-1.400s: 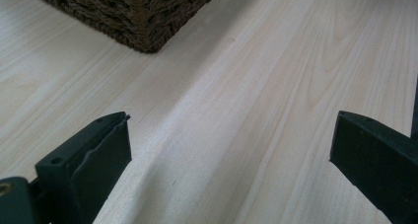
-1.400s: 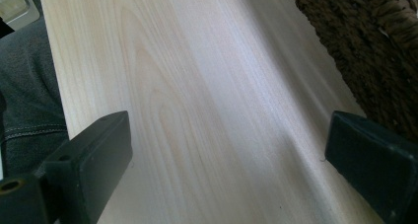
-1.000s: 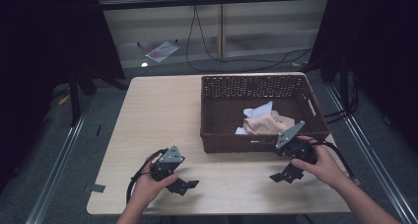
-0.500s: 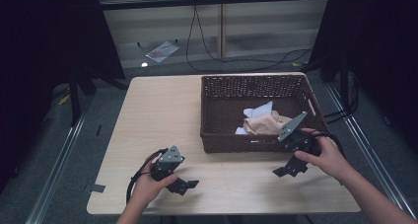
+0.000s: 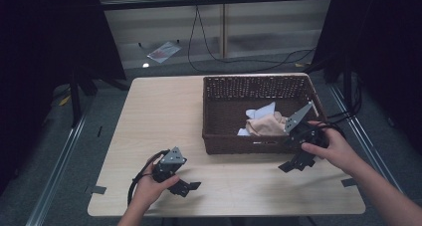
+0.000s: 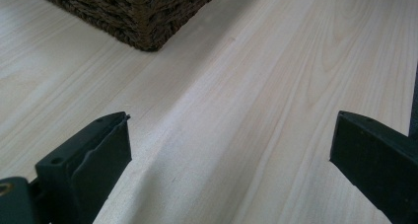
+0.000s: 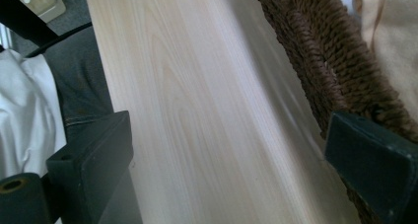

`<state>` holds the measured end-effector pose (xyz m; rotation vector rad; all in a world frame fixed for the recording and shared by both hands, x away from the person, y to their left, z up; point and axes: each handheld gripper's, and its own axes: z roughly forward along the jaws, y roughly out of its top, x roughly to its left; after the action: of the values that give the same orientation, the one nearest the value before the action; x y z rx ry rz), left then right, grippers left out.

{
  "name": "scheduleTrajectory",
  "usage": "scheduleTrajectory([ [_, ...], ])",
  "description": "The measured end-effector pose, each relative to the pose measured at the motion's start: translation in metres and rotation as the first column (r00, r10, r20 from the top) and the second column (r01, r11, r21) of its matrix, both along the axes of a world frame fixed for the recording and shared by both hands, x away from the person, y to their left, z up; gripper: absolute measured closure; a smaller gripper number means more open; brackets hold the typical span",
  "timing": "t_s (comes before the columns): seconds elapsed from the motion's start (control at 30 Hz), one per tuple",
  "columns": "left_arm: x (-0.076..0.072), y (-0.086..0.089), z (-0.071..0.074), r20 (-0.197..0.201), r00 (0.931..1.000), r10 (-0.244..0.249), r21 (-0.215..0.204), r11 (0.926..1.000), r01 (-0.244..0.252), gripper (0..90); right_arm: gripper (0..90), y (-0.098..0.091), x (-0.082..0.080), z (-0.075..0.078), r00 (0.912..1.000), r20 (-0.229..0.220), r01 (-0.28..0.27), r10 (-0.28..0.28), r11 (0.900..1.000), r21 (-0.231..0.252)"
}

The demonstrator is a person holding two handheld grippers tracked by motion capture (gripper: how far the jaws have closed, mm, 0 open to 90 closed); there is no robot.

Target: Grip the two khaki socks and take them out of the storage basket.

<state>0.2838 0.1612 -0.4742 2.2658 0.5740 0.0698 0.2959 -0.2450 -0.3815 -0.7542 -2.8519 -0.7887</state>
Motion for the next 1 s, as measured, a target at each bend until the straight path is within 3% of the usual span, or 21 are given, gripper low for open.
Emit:
scheduleTrajectory([
  [0.3, 0.000, 0.001, 0.000, 0.000, 1.0000, 0.001, -0.002, 1.0000, -0.001, 1.9, 4.4, -0.001, 0.007, 0.015, 0.9998, -0.014, -0.017, 0.017, 0.9993, 0.032],
  [0.6, 0.000, 0.001, 0.000, 0.001, 1.0000, 0.001, 0.001, 1.0000, -0.001, 1.9, 4.4, -0.004, 0.023, 0.034, 0.9999, -0.010, 0.005, -0.005, 0.9992, 0.041],
  [0.8, 0.000, 0.001, 0.000, 0.001, 1.0000, -0.001, 0.001, 1.0000, 0.001, 1.9, 4.1, -0.005, 0.035, 0.036, 0.9996, -0.007, 0.027, -0.027, 0.9987, 0.043],
  [1.0, 0.000, 0.001, 0.000, 0.002, 1.0000, 0.004, -0.010, 0.9999, -0.004, 1.9, 3.5, -0.006, 0.056, 0.031, 0.9958, -0.011, 0.091, -0.091, 0.9954, 0.031],
])
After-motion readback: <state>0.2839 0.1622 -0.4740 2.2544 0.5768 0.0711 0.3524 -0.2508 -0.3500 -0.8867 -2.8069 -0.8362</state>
